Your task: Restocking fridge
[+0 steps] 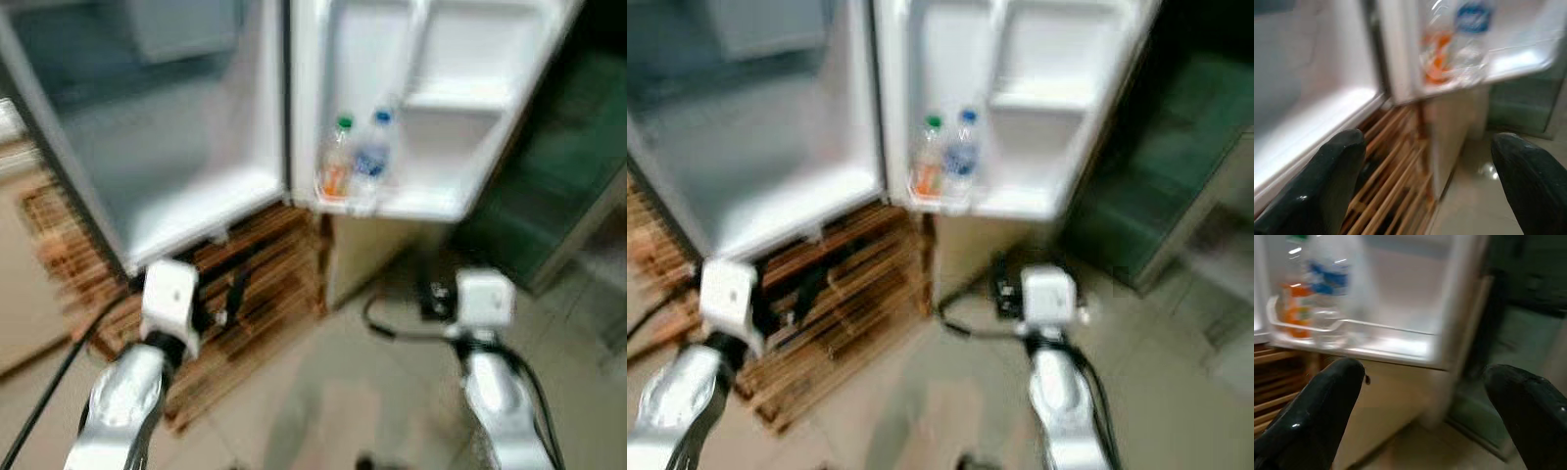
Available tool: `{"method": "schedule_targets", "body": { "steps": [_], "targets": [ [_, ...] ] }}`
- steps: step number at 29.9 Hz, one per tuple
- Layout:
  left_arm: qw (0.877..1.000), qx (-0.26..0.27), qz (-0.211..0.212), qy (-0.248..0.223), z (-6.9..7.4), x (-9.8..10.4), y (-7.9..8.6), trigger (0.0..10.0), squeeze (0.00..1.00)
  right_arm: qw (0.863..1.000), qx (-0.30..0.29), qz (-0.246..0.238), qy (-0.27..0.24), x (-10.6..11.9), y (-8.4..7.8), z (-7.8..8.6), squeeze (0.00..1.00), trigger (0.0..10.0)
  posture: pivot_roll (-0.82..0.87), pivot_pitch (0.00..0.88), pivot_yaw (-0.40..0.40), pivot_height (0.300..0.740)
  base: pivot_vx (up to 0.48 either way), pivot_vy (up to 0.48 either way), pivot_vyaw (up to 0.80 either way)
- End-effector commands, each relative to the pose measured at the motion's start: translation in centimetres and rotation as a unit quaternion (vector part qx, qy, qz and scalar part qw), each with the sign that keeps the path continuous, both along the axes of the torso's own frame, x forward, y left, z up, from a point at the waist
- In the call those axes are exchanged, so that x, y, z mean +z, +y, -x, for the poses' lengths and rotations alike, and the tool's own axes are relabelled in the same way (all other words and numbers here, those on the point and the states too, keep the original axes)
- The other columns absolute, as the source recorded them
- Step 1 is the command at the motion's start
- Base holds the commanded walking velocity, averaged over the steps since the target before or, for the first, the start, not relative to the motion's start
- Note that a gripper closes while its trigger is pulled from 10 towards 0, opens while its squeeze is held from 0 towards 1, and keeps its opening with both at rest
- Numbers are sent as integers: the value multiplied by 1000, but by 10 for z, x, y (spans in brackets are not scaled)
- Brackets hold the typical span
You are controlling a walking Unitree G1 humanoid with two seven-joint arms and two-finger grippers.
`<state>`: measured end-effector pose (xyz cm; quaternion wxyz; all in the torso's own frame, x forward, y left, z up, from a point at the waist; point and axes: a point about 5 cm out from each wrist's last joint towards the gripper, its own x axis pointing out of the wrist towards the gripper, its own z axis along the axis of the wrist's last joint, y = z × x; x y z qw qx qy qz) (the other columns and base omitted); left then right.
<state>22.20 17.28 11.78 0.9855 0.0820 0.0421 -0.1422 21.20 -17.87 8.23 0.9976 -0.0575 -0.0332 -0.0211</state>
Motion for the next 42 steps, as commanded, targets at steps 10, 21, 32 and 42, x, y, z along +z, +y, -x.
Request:
{"method": "schedule_targets", "body": {
  "steps": [10,21,32,42],
  "targets": [
    [996,10,57,-64,-45,33,-27,10000,0,997,72,-32,-25,24,31,-35,0,10000,-155,0,22,740,384,0,0],
    [994,35,94,-51,-56,32,-26,10000,0,995,91,-23,-25,31,32,-59,0,10000,-155,0,22,740,480,0,0],
    [992,90,68,-52,-67,35,-21,10000,0,986,151,-46,-43,48,57,-69,0,10000,-143,0,23,740,302,0,0],
    [991,94,65,-66,-68,42,-16,10000,0,989,148,-13,-6,40,50,-49,0,10000,-153,0,43,740,0,0,0]
  ]
}}
